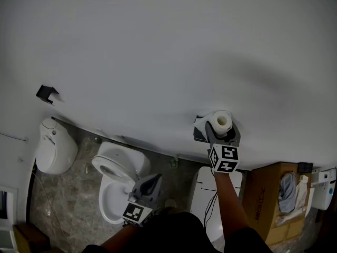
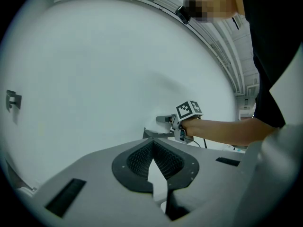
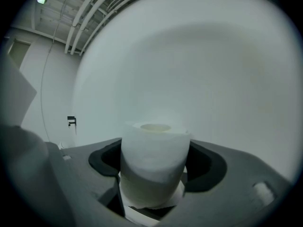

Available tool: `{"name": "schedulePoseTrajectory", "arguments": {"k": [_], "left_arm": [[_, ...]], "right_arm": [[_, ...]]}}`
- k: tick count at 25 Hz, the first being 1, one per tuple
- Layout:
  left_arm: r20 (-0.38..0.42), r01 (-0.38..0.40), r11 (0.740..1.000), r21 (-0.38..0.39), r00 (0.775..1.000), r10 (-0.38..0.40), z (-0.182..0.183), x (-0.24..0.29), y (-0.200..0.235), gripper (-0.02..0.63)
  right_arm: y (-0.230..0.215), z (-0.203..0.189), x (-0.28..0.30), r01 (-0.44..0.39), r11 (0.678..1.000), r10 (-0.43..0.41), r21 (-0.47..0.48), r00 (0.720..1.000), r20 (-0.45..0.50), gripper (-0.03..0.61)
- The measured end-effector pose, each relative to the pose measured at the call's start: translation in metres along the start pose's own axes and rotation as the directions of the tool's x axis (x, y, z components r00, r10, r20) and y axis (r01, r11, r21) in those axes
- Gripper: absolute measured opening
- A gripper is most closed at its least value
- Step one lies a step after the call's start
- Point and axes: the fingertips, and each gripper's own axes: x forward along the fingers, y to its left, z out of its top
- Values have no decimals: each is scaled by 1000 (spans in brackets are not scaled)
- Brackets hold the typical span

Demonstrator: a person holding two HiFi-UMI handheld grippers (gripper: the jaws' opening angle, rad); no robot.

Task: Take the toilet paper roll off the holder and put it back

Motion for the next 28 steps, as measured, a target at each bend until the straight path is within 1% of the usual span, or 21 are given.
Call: {"name": "schedulePoseTrajectory", "arguments": {"k": [4, 7, 9, 11, 12, 14, 16, 19, 22, 26, 28], "left_arm": [[10, 2, 1000, 13, 1000, -2, 1, -6, 1, 14], [34, 23, 997, 72, 999, -26, -12, -14, 3, 14], [36, 31, 997, 76, 999, -34, -10, -17, -2, 14], [44, 44, 994, 103, 998, -49, -9, -21, -6, 14], [49, 48, 994, 101, 997, -53, -7, -23, -8, 14], [46, 46, 997, 62, 998, -49, -1, -26, -15, 14], [50, 50, 997, 50, 997, -53, 1, -31, -18, 14], [58, 52, 998, 25, 997, -53, 7, -37, -26, 14], [66, 59, 998, 27, 996, -61, 9, -43, -29, 14], [112, 82, 996, 36, 990, -85, 9, -50, -33, 14], [103, 86, 996, 36, 991, -89, 6, -54, -34, 14]], "right_arm": [[5, 14, -10, -7, 1000, 6, 3, 999, 35, 359], [13, 37, -27, -30, 999, 27, 28, 996, 83, 359], [20, 53, -41, -47, 998, 43, 34, 993, 109, 359], [27, 68, -57, -59, 998, 54, 34, 990, 129, 359], [30, 74, -66, -60, 998, 55, 31, 989, 139, 359], [35, 86, -85, -58, 998, 54, 22, 986, 159, 359], [40, 94, -105, -53, 998, 49, 17, 983, 174, 359], [47, 100, -136, -43, 999, 40, 12, 981, 188, 357], [52, 101, -165, -27, 1000, 24, 12, 978, 205, 357], [55, 93, -197, -9, 1000, 3, 25, 979, 205, 359], [57, 85, -209, 2, 1000, -7, 26, 981, 196, 358]]}}
